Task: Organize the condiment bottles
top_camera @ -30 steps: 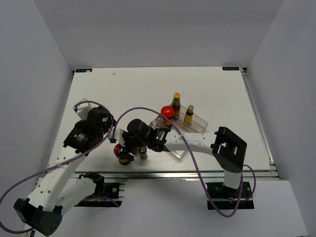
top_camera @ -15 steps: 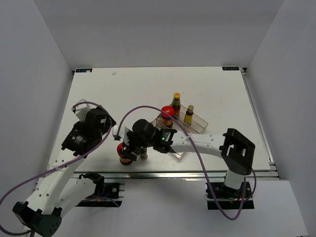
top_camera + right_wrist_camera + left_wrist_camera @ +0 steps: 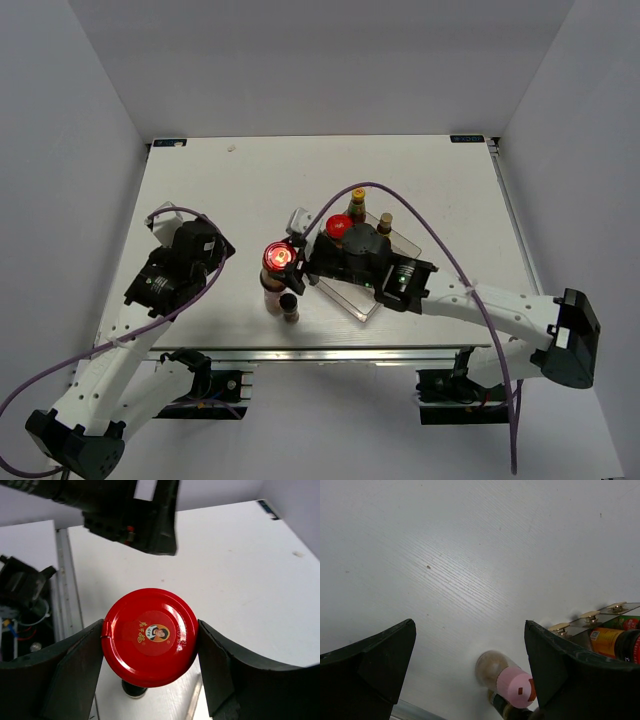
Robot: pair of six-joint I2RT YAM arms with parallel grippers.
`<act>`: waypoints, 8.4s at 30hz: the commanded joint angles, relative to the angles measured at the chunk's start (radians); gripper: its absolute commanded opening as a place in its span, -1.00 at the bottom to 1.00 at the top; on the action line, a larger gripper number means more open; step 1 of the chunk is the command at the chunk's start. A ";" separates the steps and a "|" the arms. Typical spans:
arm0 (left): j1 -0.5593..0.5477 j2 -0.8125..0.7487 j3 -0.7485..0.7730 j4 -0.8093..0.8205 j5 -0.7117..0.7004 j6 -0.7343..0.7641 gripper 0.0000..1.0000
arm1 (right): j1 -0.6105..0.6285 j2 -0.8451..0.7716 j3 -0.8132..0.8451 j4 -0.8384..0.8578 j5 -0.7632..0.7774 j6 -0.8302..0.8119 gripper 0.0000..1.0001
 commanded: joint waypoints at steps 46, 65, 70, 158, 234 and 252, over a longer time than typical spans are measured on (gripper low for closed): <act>0.001 0.087 0.010 0.054 0.073 0.054 0.96 | -0.432 -0.234 -0.362 0.024 0.418 0.238 -0.69; 0.001 0.093 0.020 0.056 0.135 0.098 0.96 | -0.432 -0.197 -0.439 0.057 0.404 0.274 -0.14; 0.001 0.096 0.033 0.063 0.193 0.123 0.96 | -0.432 -0.206 -0.422 0.027 0.414 0.301 0.56; -0.282 0.630 0.428 0.182 0.446 0.305 -0.07 | -0.446 -0.647 -0.558 -0.145 0.809 0.324 0.79; -0.427 0.454 0.066 -0.024 0.431 0.154 0.72 | -0.476 -0.671 -0.583 -0.121 0.676 0.271 0.79; -0.494 0.507 0.204 -0.015 0.405 0.203 -0.33 | -0.476 -0.688 -0.583 -0.128 0.694 0.268 0.79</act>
